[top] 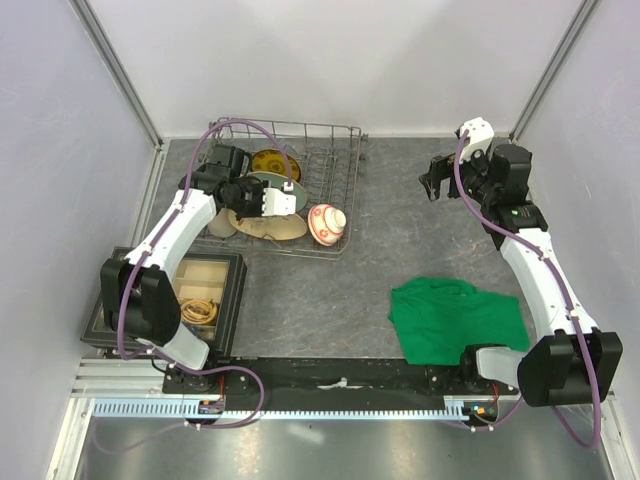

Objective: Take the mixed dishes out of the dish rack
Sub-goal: Pick up the plate from the dish rack.

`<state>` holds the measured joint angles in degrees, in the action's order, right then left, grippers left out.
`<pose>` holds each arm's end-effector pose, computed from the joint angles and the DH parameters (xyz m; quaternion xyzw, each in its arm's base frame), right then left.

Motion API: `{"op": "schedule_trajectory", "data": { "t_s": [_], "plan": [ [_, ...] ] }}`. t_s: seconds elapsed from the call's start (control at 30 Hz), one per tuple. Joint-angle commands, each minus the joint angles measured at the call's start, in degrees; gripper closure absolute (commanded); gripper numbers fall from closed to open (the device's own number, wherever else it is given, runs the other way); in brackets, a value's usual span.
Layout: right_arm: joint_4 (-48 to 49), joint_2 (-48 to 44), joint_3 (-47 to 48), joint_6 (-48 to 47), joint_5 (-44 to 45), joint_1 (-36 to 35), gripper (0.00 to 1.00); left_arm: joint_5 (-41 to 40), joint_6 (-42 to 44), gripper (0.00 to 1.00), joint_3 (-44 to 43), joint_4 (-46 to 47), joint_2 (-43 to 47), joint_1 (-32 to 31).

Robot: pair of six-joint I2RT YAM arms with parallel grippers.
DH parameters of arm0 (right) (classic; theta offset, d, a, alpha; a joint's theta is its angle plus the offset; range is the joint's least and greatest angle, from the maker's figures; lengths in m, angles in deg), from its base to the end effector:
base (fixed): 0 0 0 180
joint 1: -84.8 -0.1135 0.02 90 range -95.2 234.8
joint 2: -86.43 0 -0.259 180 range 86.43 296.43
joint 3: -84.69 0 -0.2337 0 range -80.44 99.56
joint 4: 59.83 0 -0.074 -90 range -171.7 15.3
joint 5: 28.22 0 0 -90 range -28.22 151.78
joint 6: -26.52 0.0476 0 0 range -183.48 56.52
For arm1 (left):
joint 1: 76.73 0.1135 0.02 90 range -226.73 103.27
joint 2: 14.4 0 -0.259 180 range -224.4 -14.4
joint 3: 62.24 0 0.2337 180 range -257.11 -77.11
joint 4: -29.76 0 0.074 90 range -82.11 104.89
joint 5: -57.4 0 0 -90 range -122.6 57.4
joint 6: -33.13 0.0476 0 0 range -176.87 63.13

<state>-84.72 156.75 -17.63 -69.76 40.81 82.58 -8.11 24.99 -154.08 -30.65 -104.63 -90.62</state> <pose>0.2766 0.0278 0.3516 -0.1660 0.7830 0.1261 0.5861 0.3015 -0.0949 0.2787 0.7364 0.5890 -0.0225 0.3321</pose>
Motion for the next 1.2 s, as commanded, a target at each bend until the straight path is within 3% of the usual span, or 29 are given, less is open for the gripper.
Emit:
{"op": "schedule_trajectory", "data": {
  "t_s": [0.0, 0.77, 0.97, 1.17],
  "plan": [
    [1.50, -0.27, 1.00, -0.75, -1.35, -0.15, 0.02, 3.19, -4.52, 0.98, -4.07, 0.01, 3.66, -0.61],
    [0.97, 0.34, 1.35, -0.75, -2.49, -0.07, 0.02, 6.97, -7.07, 0.98, -3.54, 0.10, 12.80, -0.70],
    [1.14, -0.80, 1.09, -0.31, -8.11, -0.42, 0.02, 10.39, -14.09, 0.99, -6.08, 0.10, 15.26, -0.70],
    [1.50, -3.17, 1.35, 1.62, -15.57, -3.93, 0.05, 15.14, -27.44, 0.98, -9.86, 0.89, 15.09, -0.70]
  ]
}}
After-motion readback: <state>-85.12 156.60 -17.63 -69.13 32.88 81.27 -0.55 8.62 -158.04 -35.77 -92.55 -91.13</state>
